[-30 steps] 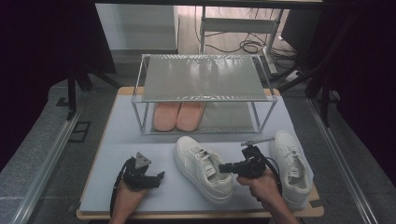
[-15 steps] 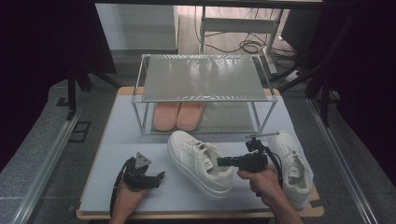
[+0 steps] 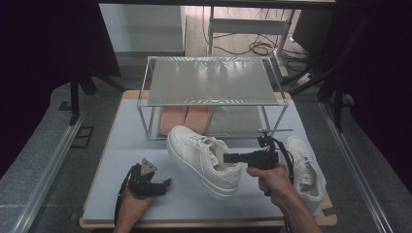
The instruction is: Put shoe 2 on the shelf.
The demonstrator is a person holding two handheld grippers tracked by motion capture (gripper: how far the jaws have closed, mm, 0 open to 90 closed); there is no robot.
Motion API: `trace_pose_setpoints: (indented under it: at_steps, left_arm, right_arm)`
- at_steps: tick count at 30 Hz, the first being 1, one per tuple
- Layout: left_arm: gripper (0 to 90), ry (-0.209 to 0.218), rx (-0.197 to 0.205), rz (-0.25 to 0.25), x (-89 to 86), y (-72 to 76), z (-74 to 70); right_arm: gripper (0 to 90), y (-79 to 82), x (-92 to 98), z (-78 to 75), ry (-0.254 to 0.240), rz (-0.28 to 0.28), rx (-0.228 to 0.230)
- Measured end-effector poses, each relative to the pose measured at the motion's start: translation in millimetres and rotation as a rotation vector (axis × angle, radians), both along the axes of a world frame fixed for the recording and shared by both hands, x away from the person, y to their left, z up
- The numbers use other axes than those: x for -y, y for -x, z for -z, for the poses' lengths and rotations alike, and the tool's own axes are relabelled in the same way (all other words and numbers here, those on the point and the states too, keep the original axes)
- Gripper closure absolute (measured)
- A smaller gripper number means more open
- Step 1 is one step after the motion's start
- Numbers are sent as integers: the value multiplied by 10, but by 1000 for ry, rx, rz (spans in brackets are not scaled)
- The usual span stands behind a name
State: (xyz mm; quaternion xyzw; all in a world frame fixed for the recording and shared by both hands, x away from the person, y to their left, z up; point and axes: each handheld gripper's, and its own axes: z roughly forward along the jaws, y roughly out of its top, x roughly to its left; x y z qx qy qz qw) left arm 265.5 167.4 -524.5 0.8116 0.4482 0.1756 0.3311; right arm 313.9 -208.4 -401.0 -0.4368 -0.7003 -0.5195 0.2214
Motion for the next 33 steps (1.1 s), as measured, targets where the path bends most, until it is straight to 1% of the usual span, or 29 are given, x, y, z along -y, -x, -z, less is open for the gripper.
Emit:
trace_pose_setpoints:
  at_steps: [9,16,19,21,22,24,30,33]
  left_arm:
    - [134,-2,-2,1,-1,0,-1]
    - [134,1,-3,2,0,-1,-1]
    - [134,6,0,-7,4,1,1]
    - [134,6,-3,-2,2,0,0]
    - [134,6,-3,-1,2,0,0]
    - [134,6,-3,-1,2,0,0]
    - [134,6,-3,-2,2,0,0]
    - [134,6,-3,-2,2,0,0]
  right_arm:
    - [827,-82,7,-178,-86,6,-4]
    - [827,-107,8,-317,-121,0,6]
    - [827,-126,17,-377,-140,3,9]
    - [826,-140,22,-421,-153,7,11]
    - [826,-148,24,-449,-163,13,11]
    - [826,-164,27,-497,-171,17,17]
    - [825,-225,18,-667,-196,54,38]
    - [826,-285,-6,-718,-198,77,45]
